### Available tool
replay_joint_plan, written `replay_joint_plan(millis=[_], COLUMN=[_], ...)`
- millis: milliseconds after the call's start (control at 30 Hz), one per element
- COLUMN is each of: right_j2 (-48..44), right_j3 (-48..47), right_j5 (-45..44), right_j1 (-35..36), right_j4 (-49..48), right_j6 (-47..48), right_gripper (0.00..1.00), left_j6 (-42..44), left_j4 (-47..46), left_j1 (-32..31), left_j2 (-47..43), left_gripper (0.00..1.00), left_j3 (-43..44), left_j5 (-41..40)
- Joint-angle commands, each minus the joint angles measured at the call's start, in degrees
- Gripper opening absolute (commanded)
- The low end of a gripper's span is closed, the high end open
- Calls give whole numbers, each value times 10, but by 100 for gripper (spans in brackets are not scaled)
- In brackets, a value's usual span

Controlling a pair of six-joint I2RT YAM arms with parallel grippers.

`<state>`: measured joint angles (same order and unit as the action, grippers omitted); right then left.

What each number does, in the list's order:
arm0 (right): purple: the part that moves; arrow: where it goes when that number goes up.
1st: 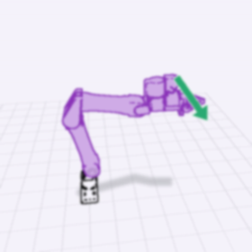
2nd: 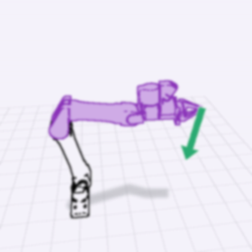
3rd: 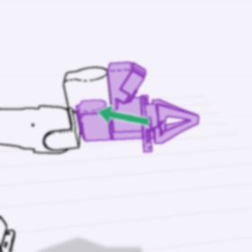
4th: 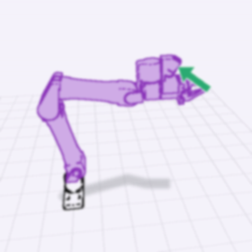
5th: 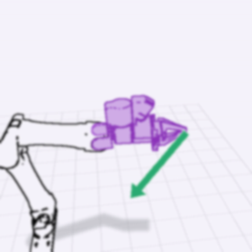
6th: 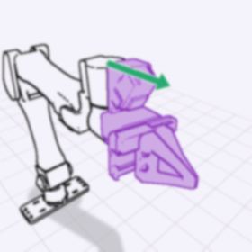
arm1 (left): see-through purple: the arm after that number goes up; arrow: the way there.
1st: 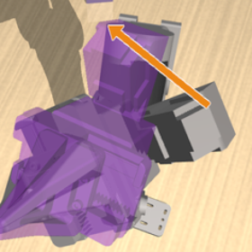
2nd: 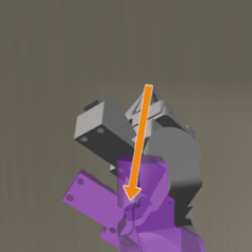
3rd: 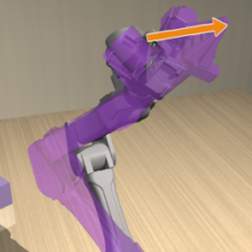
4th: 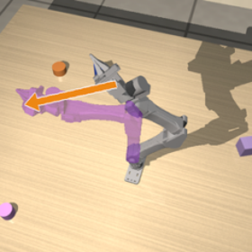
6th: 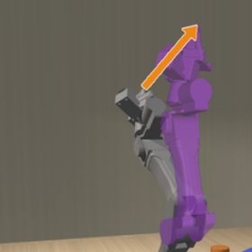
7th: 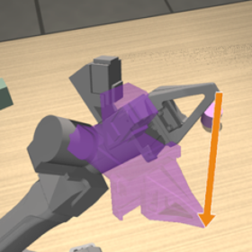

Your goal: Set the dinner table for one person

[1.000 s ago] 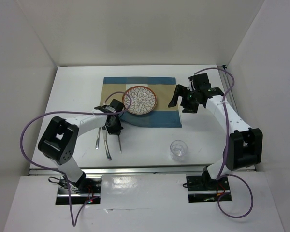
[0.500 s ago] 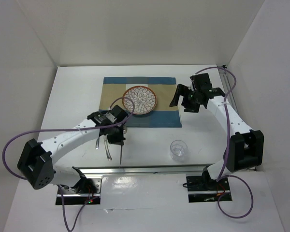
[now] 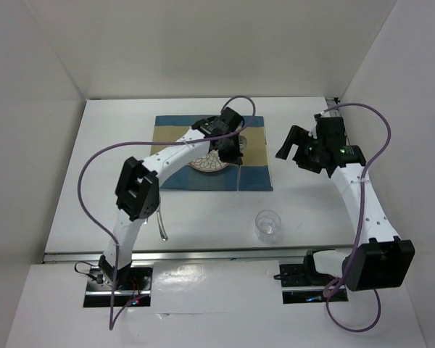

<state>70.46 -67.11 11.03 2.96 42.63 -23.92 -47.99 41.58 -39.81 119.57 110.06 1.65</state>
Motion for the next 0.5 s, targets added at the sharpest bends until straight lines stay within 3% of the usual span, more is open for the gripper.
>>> replay_joint_plan(millis=[0,233,467], right_j2=[-23,-49,-96], right_j3=[1,34,77], right_j5=[-28,5,27], right_j1=[-3,-9,-9], right_j4=[18,43,78], right_j6=[-1,-13,-32], right_gripper=[100,100,100], left_j6=[-1,-8,1], left_j4=[9,19,0], left_j1=[2,19,19], left_j2=[75,219,263], left_gripper=[0,0,0], left_j3=[105,270,282], left_j5=[6,-26,-47])
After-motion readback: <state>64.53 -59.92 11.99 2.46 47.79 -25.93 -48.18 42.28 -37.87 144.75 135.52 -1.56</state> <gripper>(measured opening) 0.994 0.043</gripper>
